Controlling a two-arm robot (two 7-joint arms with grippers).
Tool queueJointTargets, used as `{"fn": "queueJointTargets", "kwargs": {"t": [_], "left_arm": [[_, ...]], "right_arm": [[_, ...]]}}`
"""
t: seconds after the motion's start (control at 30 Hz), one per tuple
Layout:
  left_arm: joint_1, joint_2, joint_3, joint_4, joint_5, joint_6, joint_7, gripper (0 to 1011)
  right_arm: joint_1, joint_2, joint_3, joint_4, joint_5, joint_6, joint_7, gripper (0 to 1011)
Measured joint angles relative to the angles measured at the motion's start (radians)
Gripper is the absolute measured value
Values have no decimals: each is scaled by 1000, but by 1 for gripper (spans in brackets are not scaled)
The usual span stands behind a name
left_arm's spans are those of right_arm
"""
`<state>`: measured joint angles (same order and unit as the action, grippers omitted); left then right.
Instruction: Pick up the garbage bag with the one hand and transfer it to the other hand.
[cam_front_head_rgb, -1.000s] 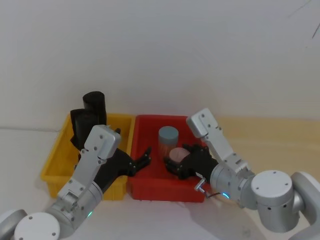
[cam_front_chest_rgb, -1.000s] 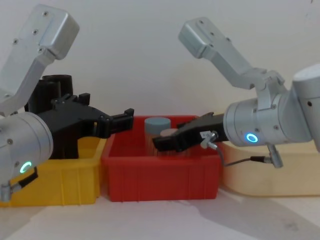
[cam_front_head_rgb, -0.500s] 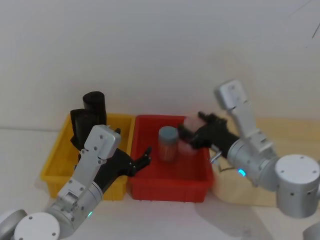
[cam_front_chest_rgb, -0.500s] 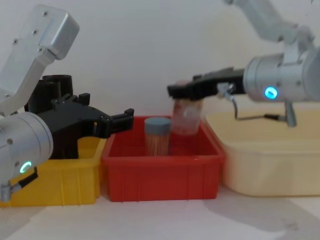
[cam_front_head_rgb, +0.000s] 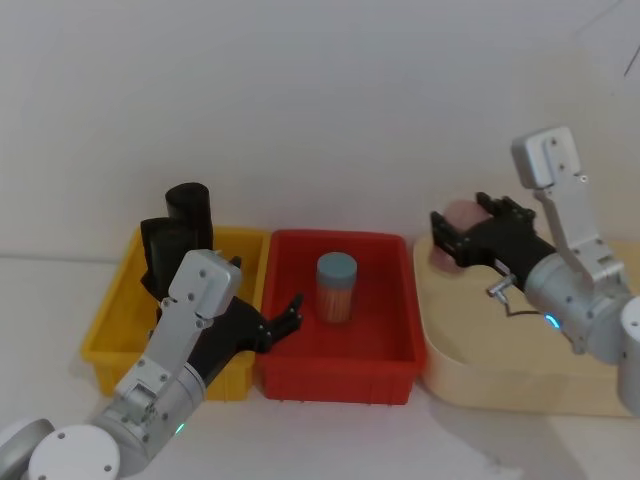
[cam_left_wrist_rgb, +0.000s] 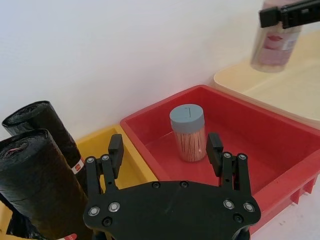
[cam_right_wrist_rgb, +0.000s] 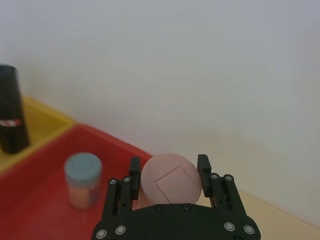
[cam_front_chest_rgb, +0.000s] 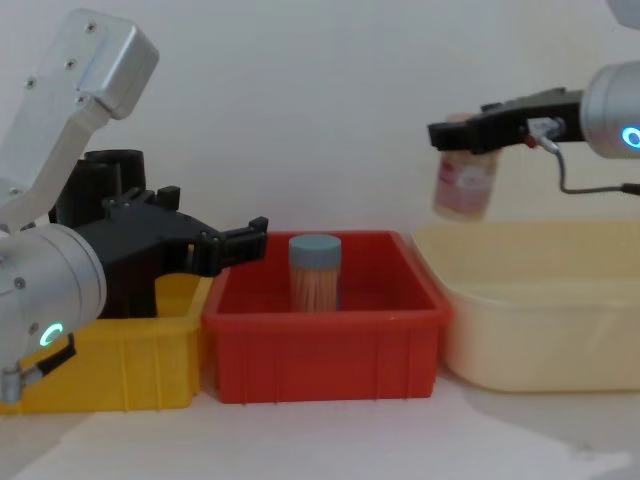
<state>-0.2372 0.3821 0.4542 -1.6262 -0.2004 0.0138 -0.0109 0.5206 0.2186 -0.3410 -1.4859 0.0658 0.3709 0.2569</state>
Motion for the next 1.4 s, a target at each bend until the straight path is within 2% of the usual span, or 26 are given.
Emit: {"fn": "queueJointTargets", "kwargs": {"t": [0.3, 0.37, 0.4, 0.47, 0.5, 0.53, 0.7, 1.13, 1.4], "left_arm": [[0, 0, 0, 0, 0, 0, 0, 1001], [0, 0, 0, 0, 0, 0, 0, 1000], [0, 0, 0, 0, 0, 0, 0, 1001], [0, 0, 0, 0, 0, 0, 0, 1001], [0, 0, 0, 0, 0, 0, 0, 1001], [0, 0, 0, 0, 0, 0, 0, 1001], [0, 0, 0, 0, 0, 0, 0, 1001], [4, 1, -4, -8, -6, 6, -6, 1000], [41, 19, -28, -69, -38, 68, -16, 1001]], "right_arm": [[-8, 35, 1, 23, -42, 26, -13, 678], [-9, 42, -2, 32, -53, 30, -15, 716], [-10, 45, -3, 36, -59, 33, -16, 782], [-10, 48, -4, 40, -64, 35, -17, 817], [-10, 51, -5, 44, -69, 37, -18, 874], [-10, 51, -5, 44, -69, 37, -18, 874], [-12, 60, -8, 55, -82, 42, -20, 1002], [-13, 68, -11, 66, -95, 48, -23, 999], [-13, 70, -12, 69, -99, 49, -24, 999]]}}
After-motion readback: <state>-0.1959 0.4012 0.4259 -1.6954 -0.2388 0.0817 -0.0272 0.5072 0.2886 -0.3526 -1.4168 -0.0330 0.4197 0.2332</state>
